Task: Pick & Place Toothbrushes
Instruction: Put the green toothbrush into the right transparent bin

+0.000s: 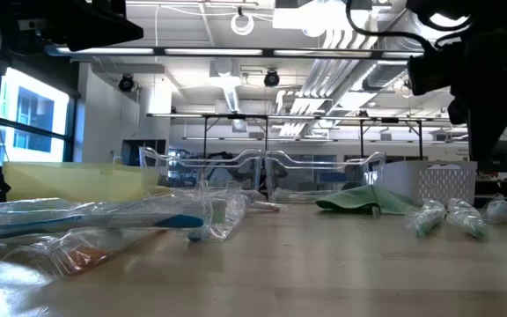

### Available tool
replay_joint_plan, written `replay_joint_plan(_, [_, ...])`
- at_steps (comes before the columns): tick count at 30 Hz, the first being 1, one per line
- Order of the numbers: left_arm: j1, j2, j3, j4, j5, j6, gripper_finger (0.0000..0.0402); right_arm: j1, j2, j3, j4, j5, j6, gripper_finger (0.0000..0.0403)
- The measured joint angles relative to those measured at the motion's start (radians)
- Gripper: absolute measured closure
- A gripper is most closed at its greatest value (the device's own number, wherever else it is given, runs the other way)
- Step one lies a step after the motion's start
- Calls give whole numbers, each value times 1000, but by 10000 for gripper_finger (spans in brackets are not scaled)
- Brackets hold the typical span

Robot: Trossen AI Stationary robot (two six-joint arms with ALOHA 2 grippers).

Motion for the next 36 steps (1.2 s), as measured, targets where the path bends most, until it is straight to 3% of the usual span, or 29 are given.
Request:
replay_joint_plan(14, [0, 0, 1, 0, -1, 0, 380, 0, 237, 0, -113, -14, -120, 401])
replay_joint_plan(20, [0, 0, 1, 0, -1, 0, 380, 0, 246, 0, -111, -41, -143, 401])
replay_joint_plan(24, [0, 0, 1, 0, -1, 0, 380, 0, 246, 0, -94, 24, -139, 401])
replay_joint_plan(31, [0, 0, 1, -1, 0, 0, 380, -13, 246, 0, 9, -34, -156, 401])
replay_joint_plan(36, [0, 0, 1, -8, 0, 0, 380, -13, 246, 0, 67, 53, -161, 401])
